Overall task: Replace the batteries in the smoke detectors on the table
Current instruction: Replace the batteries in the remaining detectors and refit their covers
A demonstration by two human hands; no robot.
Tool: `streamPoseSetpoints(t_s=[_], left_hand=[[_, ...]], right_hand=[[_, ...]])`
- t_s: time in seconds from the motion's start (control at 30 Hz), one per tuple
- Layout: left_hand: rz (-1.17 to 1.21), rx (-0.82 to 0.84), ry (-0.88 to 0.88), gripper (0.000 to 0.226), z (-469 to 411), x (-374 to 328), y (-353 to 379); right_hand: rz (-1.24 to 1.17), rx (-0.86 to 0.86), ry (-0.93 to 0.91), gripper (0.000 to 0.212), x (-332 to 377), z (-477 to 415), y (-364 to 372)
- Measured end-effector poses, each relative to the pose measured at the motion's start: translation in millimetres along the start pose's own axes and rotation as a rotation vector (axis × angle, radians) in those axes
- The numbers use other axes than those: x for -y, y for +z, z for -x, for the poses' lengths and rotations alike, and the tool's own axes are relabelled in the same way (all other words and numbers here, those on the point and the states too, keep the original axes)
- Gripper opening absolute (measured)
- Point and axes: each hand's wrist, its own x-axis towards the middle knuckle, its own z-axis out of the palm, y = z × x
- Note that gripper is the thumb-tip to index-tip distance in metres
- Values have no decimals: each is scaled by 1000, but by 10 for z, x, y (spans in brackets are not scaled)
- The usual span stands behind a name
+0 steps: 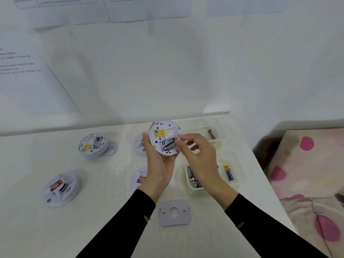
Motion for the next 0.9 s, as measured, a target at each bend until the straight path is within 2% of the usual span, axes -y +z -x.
streamPoseSetpoints(t_s=[0.1, 0.37, 0.5, 0.7, 0.77, 0.8, 0.9], left_hand=[[12, -23, 3, 66, -5, -39, 23], [-13, -62, -67, 67, 70, -50, 69], [-40, -10, -62, 69, 68, -98, 76], [-45, 1, -94, 66, 50, -101, 58], [-23, -12, -123, 66, 73, -66, 53], [-12, -10, -127, 65, 80, -44, 37], [55, 29, -128, 58, 122, -22, 23]], right_hand=[[146, -60, -141, 16, -108, 56, 65], [636, -79, -594, 41, -187, 178, 50], [857, -98, -763, 39, -240, 155, -5], [946, -81, -993, 28, -241, -79, -180], [893, -7, -992, 23, -209, -187, -262], [810, 38, -934, 23, -188, -256, -297], [432, 170, -482, 21, -216, -578, -410]])
